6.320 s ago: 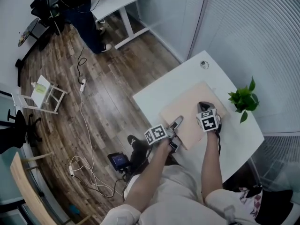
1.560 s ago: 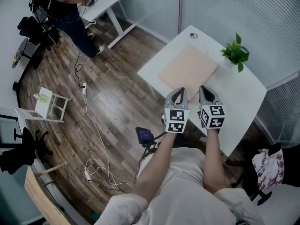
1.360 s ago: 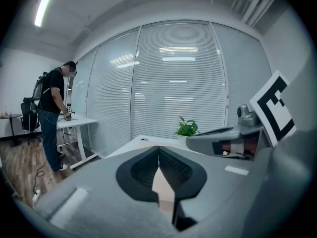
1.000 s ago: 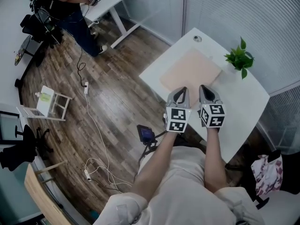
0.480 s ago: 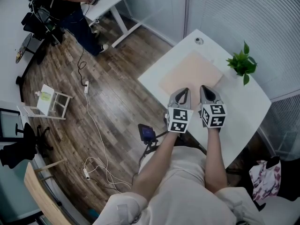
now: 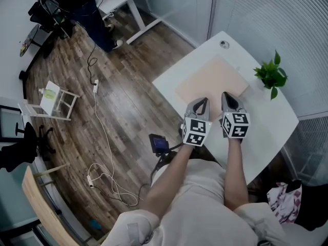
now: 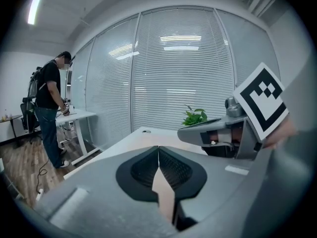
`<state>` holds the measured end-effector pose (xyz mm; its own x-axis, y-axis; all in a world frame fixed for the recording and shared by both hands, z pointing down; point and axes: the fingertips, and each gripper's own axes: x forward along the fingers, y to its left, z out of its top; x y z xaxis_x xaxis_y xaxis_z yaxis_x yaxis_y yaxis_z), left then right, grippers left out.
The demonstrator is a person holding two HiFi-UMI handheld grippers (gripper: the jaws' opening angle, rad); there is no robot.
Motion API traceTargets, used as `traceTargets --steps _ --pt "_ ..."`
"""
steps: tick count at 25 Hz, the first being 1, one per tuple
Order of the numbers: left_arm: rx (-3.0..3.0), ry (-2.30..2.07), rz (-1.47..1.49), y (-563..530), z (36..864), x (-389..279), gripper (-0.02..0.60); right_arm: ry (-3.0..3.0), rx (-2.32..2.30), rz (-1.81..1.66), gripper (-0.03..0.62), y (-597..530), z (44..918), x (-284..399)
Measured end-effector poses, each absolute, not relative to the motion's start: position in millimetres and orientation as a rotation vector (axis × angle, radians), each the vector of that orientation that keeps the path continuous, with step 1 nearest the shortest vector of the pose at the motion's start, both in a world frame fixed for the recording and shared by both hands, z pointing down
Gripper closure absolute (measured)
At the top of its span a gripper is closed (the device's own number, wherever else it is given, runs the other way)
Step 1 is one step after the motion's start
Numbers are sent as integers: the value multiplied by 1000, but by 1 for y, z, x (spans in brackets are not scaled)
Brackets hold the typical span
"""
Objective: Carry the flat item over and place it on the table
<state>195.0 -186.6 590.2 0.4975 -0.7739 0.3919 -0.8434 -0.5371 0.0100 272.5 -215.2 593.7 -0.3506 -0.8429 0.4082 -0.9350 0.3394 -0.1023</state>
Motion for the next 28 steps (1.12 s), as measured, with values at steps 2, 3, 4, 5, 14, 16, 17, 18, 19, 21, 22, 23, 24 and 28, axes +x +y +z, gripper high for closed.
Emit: traceTargets --steps 2,3,4,5,14,16,17,18,19,21,22,23,24,28 --pt "2539 -1394 517 -188 591 194 572 -2329 1578 468 592 -217 596 269" --pt "2536 -1398 518 -189 591 193 572 -2331 1572 468 592 -219 597 268" --pt "2533 -1402 518 -191 591 192 572 -2333 1568 469 592 -220 596 267" --pt "2530 -1406 519 -192 591 190 572 -2335 1564 468 592 -222 596 266" --pt "2525 -1413 537 -201 593 190 572 -2356 1534 464 592 -233 598 260" --pt "2521 -1412 541 -203 594 189 572 -2357 1528 465 592 -235 599 259" --pt "2519 -1412 543 -203 595 189 572 -2357 1526 466 592 -236 600 259" --pt "2518 -1412 544 -204 595 189 572 -2356 1524 466 592 -237 600 259" --pt "2516 -1412 544 -205 596 188 572 -2355 1522 466 592 -238 600 259" --pt "2513 -1415 544 -207 596 188 572 -2353 1521 464 592 -240 600 259" --pt "2511 -1415 545 -208 596 188 572 -2353 1521 464 592 -241 600 260" --pt "2510 -1415 547 -208 597 189 572 -2354 1522 464 592 -241 600 260" --pt "2509 -1414 549 -208 597 190 572 -2354 1521 464 592 -242 600 260" --pt "2510 -1411 556 -209 598 190 572 -2355 1515 467 592 -241 602 259"
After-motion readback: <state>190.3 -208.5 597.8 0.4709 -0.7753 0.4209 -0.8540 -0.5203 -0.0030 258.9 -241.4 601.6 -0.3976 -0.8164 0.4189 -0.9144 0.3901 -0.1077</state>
